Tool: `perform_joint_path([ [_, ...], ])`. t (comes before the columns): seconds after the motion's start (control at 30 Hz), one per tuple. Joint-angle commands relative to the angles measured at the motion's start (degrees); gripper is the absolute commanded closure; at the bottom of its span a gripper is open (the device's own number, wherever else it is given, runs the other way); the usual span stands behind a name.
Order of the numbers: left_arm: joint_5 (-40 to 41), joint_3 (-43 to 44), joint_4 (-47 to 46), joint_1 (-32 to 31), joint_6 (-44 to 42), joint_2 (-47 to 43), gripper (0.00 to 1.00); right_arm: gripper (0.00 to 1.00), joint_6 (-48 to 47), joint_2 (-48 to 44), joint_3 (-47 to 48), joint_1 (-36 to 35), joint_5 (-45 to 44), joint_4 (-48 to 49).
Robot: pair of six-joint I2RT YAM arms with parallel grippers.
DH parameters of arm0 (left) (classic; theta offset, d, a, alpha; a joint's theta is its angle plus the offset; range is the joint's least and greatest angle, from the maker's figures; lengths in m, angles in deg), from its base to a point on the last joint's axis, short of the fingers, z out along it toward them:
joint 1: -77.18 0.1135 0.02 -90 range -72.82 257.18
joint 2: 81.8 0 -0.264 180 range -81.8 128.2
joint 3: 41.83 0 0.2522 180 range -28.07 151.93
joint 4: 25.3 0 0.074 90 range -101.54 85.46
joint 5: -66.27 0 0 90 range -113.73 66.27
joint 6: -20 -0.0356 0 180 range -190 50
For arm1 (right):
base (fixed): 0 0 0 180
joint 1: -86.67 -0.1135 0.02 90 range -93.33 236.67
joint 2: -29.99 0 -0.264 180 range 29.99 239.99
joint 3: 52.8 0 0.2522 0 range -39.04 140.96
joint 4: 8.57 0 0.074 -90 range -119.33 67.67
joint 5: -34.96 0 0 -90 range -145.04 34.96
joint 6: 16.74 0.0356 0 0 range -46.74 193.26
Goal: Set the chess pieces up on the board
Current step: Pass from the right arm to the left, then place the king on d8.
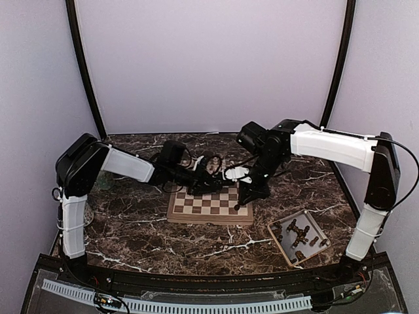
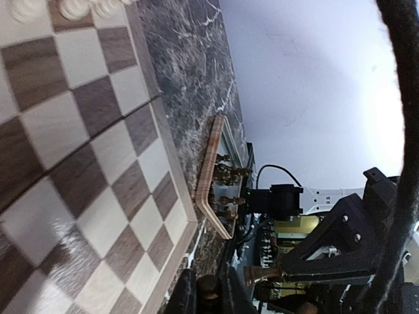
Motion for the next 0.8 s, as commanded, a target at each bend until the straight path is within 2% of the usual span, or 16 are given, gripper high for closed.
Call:
perform_joint_path([
  [0.0, 6.7, -1.7, 14.9, 2.3, -13.2, -10.1, 1.00, 1.00, 2.6, 4.0, 2.1, -0.5, -4.0, 2.0],
  [0.13, 16.2, -2.2, 28.5, 2.4, -24.3, -15.4, 1.00, 1.00, 4.0, 9.1, 7.1, -0.5, -4.9, 1.4],
  [0.3, 23.9, -5.3, 36.8, 2.4, -30.5, -20.6, 1.00, 1.00, 5.3, 15.8, 14.5, -0.7, -4.1, -1.0],
  [0.43, 26.2, -9.1, 37.8, 4.5, -30.0, -24.5, 1.00, 1.00, 5.8, 19.1, 19.1, -1.5, -4.4, -2.4],
  [0.6, 24.6, -14.9, 35.3, 6.8, -27.5, -28.7, 1.00, 1.00, 6.3, 21.8, 22.0, -2.9, -4.9, -3.6],
  [0.77, 26.0, -17.1, 35.7, 7.8, -28.6, -30.8, 1.00, 1.00, 6.7, 24.3, 24.3, -4.0, -5.1, -4.8],
])
